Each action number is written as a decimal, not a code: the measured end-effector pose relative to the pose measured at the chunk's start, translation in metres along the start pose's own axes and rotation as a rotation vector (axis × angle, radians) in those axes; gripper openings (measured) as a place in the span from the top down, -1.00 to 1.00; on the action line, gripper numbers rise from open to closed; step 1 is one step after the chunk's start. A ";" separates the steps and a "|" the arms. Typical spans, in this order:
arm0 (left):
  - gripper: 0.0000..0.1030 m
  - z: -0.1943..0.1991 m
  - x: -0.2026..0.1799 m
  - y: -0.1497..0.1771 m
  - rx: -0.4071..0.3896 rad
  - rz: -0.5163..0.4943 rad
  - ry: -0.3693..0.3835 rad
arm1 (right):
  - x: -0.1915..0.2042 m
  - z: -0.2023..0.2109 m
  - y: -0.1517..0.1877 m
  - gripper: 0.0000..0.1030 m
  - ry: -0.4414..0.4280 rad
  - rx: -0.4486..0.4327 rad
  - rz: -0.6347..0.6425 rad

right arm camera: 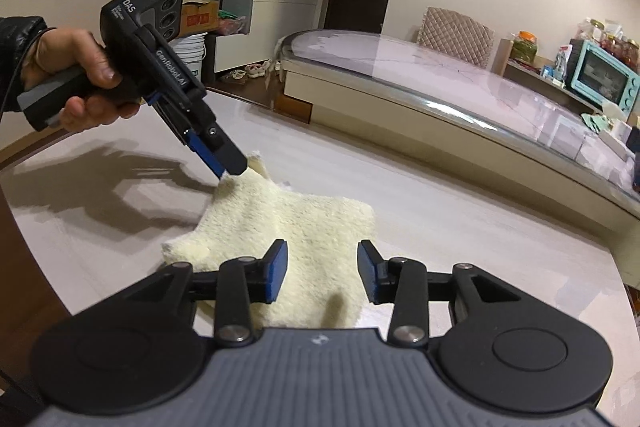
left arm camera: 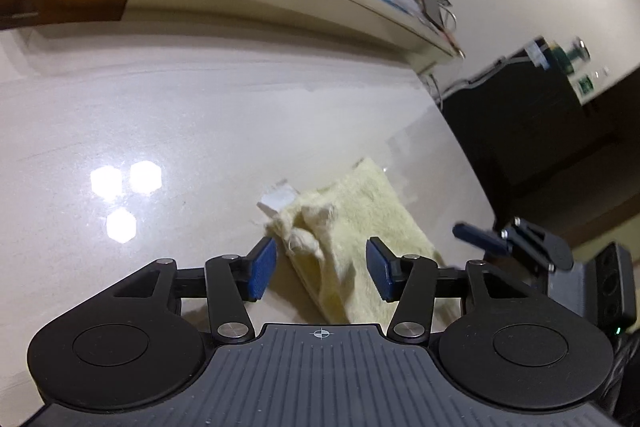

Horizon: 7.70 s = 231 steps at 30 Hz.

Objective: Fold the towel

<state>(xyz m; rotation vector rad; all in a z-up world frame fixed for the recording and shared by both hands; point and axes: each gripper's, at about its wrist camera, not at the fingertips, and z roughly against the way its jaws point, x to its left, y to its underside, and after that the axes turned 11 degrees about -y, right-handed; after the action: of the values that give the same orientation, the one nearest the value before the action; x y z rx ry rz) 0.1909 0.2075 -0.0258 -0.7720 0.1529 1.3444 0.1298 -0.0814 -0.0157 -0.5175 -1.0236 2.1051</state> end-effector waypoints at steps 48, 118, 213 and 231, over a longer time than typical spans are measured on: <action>-0.12 0.004 -0.014 0.002 -0.071 -0.316 -0.110 | -0.047 -0.050 0.004 -0.40 0.108 0.101 0.070; -0.43 0.060 -0.056 0.108 -0.232 -0.320 -0.343 | 0.088 -0.021 0.012 0.68 -0.300 0.104 0.476; -0.72 -0.010 -0.099 0.100 -0.185 -0.520 -0.487 | -0.071 -0.037 0.012 0.41 -0.126 0.046 0.004; -1.00 0.016 -0.154 0.143 -0.302 -0.118 -0.665 | -0.039 0.087 0.033 -1.00 -0.121 -0.057 -0.307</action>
<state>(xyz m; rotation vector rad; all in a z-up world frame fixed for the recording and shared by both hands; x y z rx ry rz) 0.0160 0.0945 0.0075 -0.5335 -0.6236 1.4601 0.0869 -0.1686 0.0124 -0.2430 -1.1549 1.8557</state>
